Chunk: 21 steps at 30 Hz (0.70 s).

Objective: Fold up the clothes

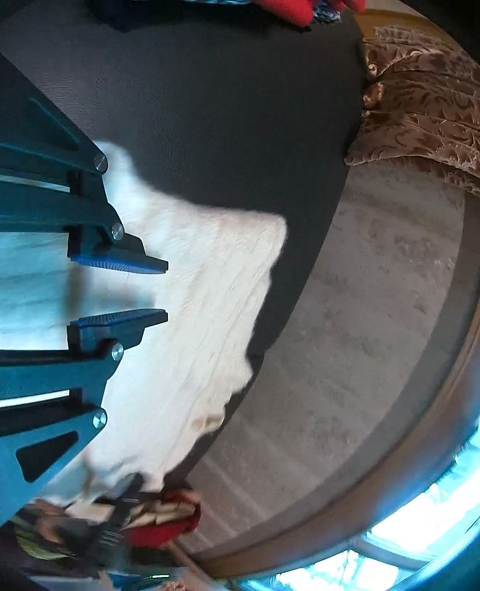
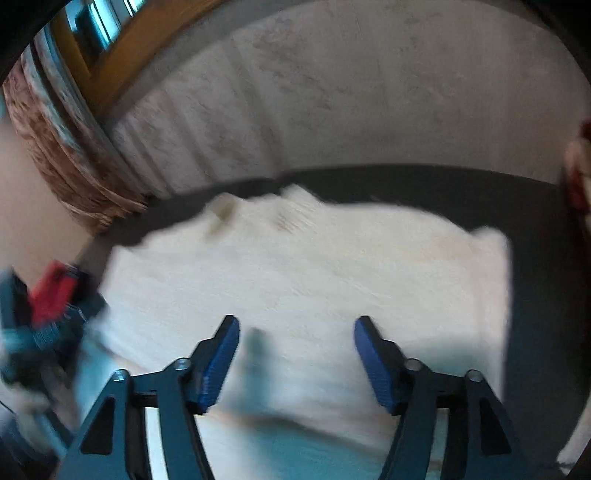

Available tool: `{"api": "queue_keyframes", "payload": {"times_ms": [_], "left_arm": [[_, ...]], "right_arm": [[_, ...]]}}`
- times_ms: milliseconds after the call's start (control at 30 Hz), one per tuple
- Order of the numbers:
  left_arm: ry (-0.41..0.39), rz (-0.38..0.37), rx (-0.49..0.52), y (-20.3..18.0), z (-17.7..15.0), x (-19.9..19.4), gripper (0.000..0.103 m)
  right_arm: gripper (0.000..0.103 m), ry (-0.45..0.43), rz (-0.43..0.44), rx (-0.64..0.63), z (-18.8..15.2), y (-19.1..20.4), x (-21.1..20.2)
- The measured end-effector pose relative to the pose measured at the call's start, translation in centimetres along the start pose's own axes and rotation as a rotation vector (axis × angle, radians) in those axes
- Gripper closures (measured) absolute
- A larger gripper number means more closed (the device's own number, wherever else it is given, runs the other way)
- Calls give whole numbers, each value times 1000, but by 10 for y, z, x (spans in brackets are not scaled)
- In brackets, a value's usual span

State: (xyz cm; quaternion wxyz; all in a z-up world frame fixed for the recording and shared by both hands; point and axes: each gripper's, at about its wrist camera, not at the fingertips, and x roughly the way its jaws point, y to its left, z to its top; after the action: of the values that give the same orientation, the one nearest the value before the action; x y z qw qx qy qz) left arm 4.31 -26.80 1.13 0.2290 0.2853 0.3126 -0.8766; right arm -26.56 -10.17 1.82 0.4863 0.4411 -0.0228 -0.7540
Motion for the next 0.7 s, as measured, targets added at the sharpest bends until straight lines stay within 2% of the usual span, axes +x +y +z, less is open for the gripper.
{"api": "queue_keyframes", "payload": {"times_ms": [67, 100, 200, 300, 433, 567, 700], "left_arm": [[9, 5, 22, 1, -8, -4, 82], [30, 3, 19, 4, -11, -2, 82], [39, -53, -70, 20, -14, 0, 82], [28, -49, -101, 24, -16, -1, 83], [18, -50, -100, 23, -17, 0, 83], [13, -97, -145, 30, -18, 2, 83], [10, -103, -154, 29, -19, 3, 83]], "right_arm": [[0, 50, 188, 9, 23, 19, 16], [0, 97, 295, 6, 37, 31, 32], [0, 249, 448, -8, 71, 68, 93], [0, 396, 487, -63, 97, 104, 150], [0, 621, 471, -139, 104, 136, 208], [0, 826, 617, -175, 97, 174, 246], [0, 682, 685, -27, 108, 164, 261]]}}
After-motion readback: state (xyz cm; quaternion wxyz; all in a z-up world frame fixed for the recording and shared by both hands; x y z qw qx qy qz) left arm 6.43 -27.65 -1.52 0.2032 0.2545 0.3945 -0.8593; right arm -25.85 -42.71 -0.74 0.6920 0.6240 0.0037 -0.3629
